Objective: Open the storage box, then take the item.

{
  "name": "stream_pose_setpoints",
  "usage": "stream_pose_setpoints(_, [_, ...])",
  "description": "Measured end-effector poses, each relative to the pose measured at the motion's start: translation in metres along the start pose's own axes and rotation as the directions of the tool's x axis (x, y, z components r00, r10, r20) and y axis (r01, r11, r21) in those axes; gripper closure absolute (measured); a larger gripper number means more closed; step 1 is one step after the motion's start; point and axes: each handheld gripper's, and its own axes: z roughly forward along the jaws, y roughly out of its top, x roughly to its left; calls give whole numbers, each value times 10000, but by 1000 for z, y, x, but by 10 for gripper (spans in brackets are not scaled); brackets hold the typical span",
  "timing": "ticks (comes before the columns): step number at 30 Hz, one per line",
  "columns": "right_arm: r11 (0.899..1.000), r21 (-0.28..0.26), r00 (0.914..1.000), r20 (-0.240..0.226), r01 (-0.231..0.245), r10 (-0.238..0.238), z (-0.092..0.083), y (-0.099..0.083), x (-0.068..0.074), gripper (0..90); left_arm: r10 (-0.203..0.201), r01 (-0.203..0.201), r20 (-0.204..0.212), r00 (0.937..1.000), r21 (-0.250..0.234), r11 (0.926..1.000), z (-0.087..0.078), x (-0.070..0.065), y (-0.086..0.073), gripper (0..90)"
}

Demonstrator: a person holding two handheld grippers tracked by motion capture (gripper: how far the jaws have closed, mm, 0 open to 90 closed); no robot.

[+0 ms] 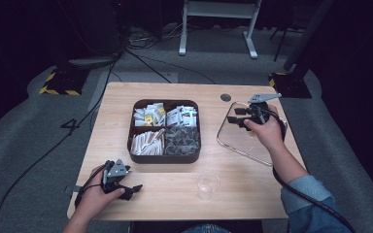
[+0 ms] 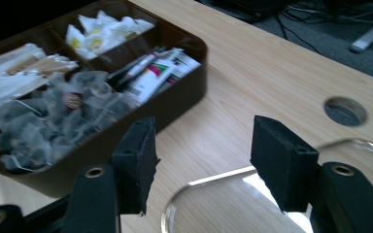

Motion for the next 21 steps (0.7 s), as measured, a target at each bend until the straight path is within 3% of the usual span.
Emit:
stream_pose_setpoints(3, [9991, -47, 9981, -466, 411, -413, 10, 12, 19, 427, 1, -1, -17, 10000, -3, 10000, 0, 0, 0, 142])
stream_pose_setpoints(6, [9982, -53, 9957, -706, 599, -601, 16, 18, 30, 428, -10, 10, -5, 10000, -7, 10000, 0, 0, 0, 142])
stream_pose_setpoints(7, [9969, -31, 9926, -922, 786, -785, 23, 23, 40, 429, -11, 11, -9, 10000, -16, 10000, 0, 0, 0, 142])
stream_pose_setpoints(10, [9955, 22, 9893, -1118, 950, -942, 30, 27, 47, 437, -5, 5, -60, 10000, 8, 10000, 0, 0, 0, 142])
stream_pose_setpoints(14, [9928, 107, 9815, -1521, 1190, -1160, 44, 33, 64, 455, -83, 83, -119, 9999, -16, 10000, -1, -2, -1, 143])
stream_pose_setpoints(16, [9907, 189, 9729, -1921, 1348, -1287, 54, 36, 78, 497, -84, 84, -124, 9999, -16, 10000, -1, -2, -1, 143])
stream_pose_setpoints(21, [9833, 554, 9627, -2201, 1732, -1571, 65, 37, 90, 547, -102, 101, -138, 9999, -22, 9999, -1, -2, -1, 143])
